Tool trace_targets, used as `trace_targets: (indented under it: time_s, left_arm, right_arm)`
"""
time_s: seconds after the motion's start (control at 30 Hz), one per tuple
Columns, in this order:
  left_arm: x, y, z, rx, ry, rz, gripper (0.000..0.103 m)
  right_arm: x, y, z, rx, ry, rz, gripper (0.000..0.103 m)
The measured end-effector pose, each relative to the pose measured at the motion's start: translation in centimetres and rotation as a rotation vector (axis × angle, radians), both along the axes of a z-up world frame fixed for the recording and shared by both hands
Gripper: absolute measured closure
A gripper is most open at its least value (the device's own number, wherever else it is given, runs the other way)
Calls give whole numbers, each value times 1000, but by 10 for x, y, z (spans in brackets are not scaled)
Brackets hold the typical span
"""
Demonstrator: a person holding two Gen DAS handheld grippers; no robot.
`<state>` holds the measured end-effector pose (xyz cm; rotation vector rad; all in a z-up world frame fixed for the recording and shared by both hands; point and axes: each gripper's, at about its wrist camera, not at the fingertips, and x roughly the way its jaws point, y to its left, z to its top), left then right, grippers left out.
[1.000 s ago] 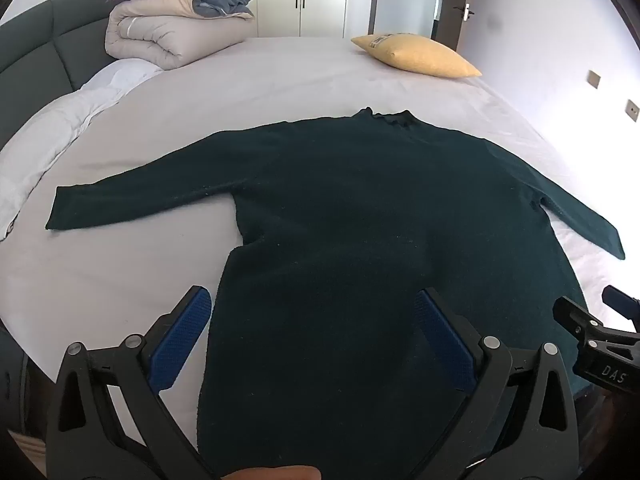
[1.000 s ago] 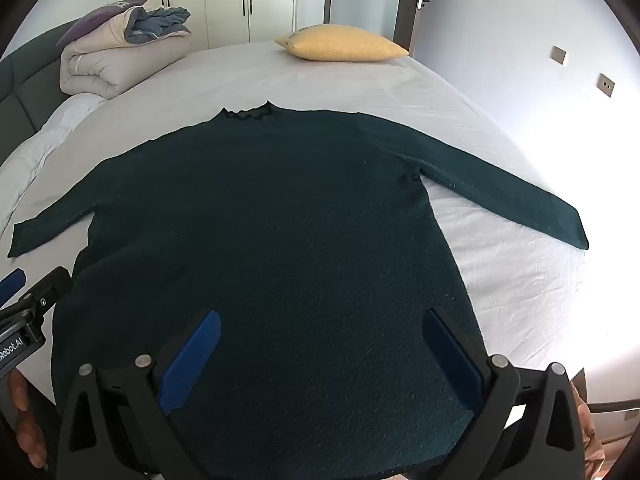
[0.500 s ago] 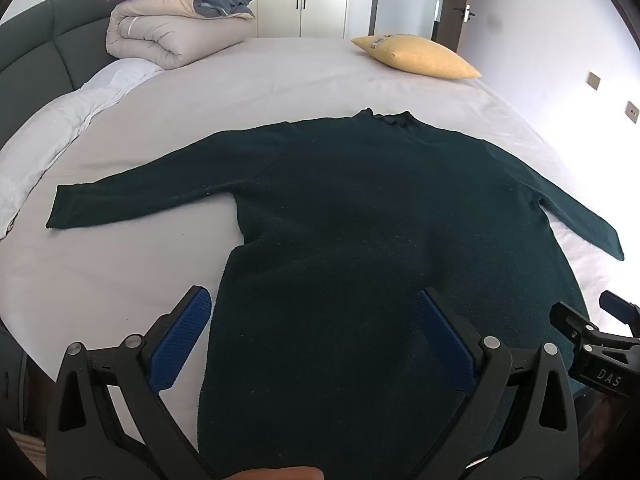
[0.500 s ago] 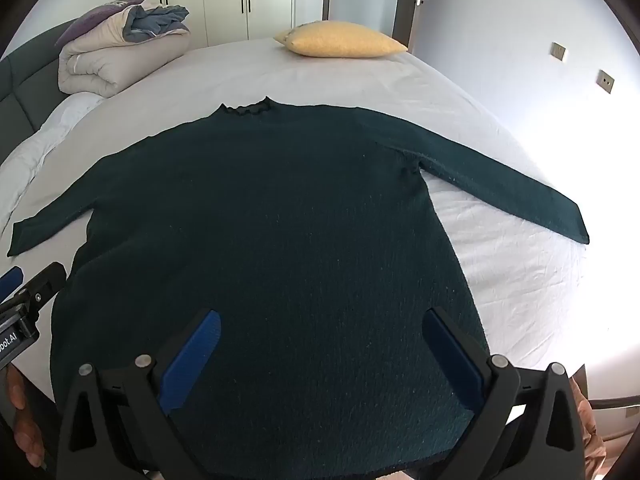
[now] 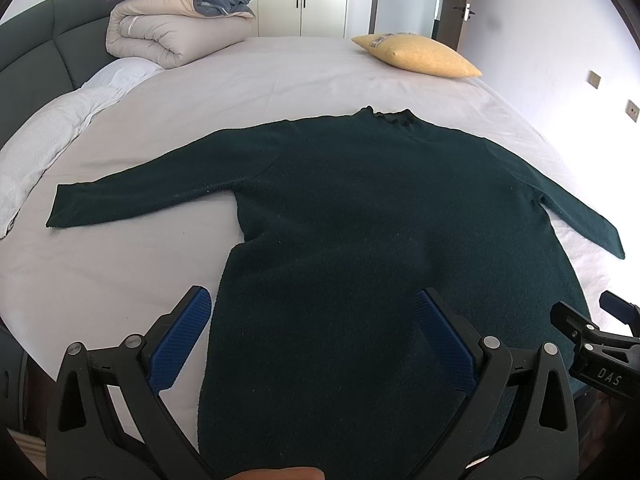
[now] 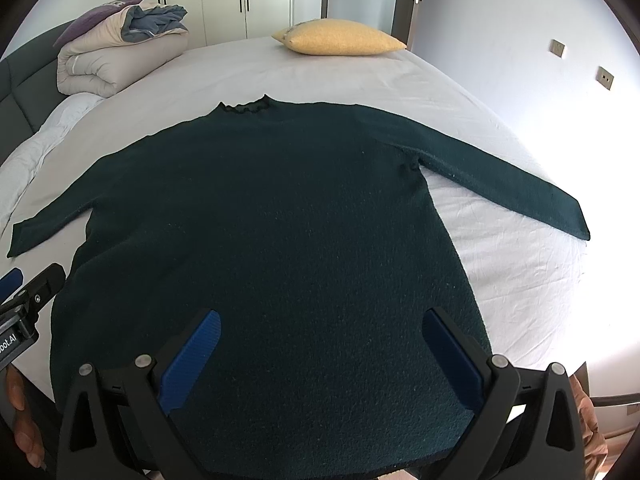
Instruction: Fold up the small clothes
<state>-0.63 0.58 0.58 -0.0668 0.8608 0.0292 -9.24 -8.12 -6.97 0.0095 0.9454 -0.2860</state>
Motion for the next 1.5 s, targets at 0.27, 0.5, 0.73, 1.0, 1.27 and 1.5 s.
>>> trace_targets:
  time_s: [0.27, 0.5, 0.73, 1.0, 1.27, 1.5]
  left_arm:
    - [0, -1, -2, 1, 1, 1, 0]
    - [1, -3, -6, 2, 5, 2, 0]
    - [1, -3, -6, 1, 6, 2, 0]
    - [1, -3, -8, 2, 7, 1, 0]
    - [1, -1, -12, -3, 9, 3, 0]
    - [1, 0, -13, -4, 10, 4, 0]
  right_arm:
    - [0, 1, -1, 0, 2, -1, 0]
    - [-4, 1, -2, 2, 5, -2, 0]
    - [-4, 1, -3, 2, 6, -2, 0]
    - [-5, 2, -3, 4, 9, -4, 0]
    - [-4, 2, -1, 3, 13, -2, 0]
    - [-4, 4, -2, 3, 14, -2, 0]
